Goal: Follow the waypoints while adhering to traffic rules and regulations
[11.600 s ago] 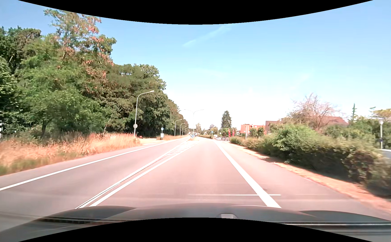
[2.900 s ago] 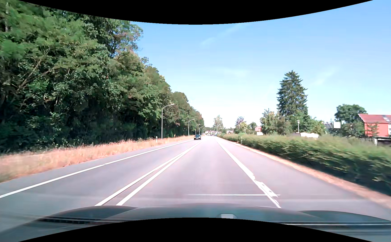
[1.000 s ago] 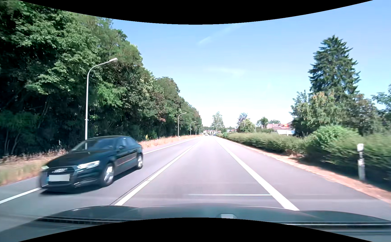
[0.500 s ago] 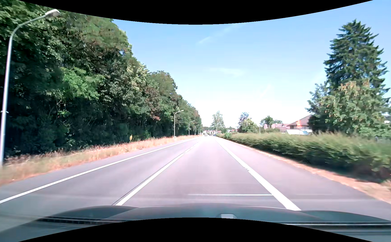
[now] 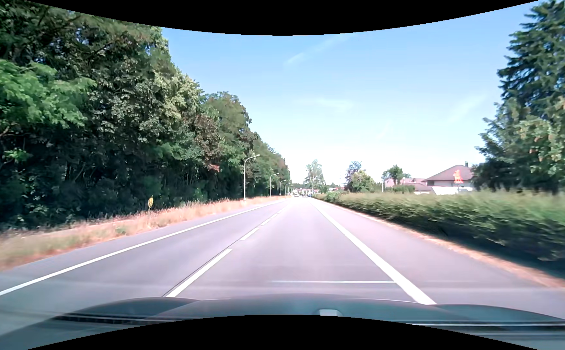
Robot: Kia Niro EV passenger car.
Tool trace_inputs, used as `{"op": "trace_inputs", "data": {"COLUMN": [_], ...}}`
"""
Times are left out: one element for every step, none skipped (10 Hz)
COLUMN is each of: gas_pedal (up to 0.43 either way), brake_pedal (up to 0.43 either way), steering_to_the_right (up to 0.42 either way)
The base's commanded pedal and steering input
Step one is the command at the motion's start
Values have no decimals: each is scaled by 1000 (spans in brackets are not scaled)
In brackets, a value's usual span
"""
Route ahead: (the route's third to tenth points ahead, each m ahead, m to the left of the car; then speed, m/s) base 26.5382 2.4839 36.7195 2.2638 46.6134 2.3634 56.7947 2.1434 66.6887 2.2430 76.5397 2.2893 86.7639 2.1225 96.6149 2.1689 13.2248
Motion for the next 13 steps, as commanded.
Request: {"op": "trace_inputs", "data": {"gas_pedal": [0,0,0,0,0,0,0,0,0,0,0,0,0], "brake_pedal": [0,0,0,0,0,0,0,0,0,0,0,0,0], "steering_to_the_right": [-2,-2,-3,-3,-4,-4,-3,-4,-4,-4,-3,-3,-3]}}
